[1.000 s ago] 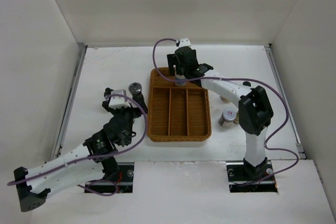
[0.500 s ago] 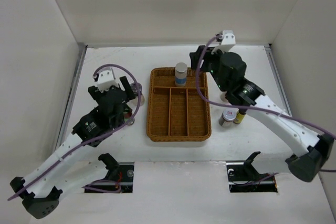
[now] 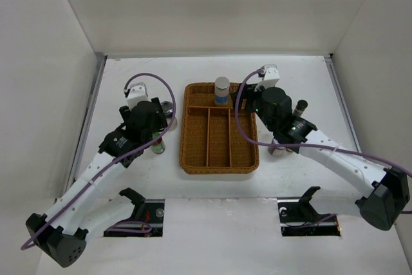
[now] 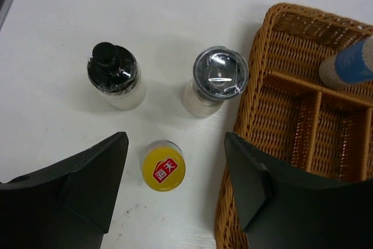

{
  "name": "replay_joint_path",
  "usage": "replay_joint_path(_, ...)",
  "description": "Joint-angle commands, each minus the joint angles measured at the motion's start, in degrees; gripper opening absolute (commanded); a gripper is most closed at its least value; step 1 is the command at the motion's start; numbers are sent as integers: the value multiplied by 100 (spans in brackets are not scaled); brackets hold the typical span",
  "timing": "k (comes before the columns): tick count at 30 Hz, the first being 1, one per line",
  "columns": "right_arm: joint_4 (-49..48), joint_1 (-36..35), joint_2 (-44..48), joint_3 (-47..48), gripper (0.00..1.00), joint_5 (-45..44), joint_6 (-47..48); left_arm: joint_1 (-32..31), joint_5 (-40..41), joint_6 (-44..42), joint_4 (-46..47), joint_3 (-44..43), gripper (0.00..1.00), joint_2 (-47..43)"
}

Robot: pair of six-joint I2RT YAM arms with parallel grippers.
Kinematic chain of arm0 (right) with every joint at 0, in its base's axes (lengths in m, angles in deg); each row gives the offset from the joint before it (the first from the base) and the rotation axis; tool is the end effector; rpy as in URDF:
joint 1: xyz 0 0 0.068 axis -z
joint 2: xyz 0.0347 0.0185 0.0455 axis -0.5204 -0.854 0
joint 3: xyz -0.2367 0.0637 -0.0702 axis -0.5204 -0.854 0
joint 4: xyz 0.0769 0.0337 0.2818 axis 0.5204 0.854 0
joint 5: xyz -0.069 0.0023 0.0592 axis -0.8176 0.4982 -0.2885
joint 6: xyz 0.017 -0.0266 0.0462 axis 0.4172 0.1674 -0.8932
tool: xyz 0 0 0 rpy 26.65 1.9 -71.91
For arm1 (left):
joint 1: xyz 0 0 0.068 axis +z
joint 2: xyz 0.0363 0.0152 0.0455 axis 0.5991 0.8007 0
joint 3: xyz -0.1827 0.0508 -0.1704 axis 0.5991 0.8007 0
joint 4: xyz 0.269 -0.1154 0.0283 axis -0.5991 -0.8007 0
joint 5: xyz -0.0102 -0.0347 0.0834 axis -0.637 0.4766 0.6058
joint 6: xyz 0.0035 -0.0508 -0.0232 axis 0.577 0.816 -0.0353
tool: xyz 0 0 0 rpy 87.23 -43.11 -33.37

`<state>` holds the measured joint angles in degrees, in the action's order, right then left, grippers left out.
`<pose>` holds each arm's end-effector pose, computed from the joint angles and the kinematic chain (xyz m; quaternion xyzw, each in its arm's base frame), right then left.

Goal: Organize the condiment bottles

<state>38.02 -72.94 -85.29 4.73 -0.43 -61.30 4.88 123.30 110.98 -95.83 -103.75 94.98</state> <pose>0.2520 0.2046 0.3184 -0.0462 0.7701 0.1775 0.6110 0.2066 -0.1021 0.3163 -0.1333 0.8431 0.0025 0.5209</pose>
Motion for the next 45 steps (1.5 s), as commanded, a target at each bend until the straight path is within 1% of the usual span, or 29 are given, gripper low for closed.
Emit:
replay_joint_path(1, -401, 49, 171, -50, 79, 80, -113, -11, -121, 85, 21, 176, 64, -66)
replay_joint_path(6, -410, 76, 250, -121, 80, 80, -122, 77, -199, 173, 65, 528, 64, -93)
replay_joint_path(9, -428, 85, 215, -138, 80, 62, -122, 77, -217, 147, 249, 546, 61, -14)
replay_joint_path(13, -428, 94, 163, -138, 80, 62, -122, 68, -217, 121, 320, 520, 53, 92)
replay_joint_path(18, -428, 94, 136, -138, 80, 45, -122, 85, -199, 129, 250, 590, 44, -5)
replay_joint_path(21, -428, 94, 110, -138, 80, 36, -122, 103, -217, 138, 188, 625, 40, -66)
replay_joint_path(25, -428, 94, 57, -121, 80, 18, -122, 112, -182, 147, 101, 643, 31, -84)
replay_joint_path(29, -428, 94, 13, -121, 80, 10, -122, 121, -138, 147, 13, 555, 18, -110)
replay_joint_path(32, -428, 94, -13, -112, 80, 9, -131, 121, -147, 147, -49, 406, 12, -145)
replay_joint_path(35, -428, 94, -13, -103, 81, 1, -131, 77, -165, 138, -102, 204, 10, -180)
replay_joint_path(45, -428, 94, 39, -103, 81, 1, -131, -99, -138, 33, -146, -631, 9, -172)
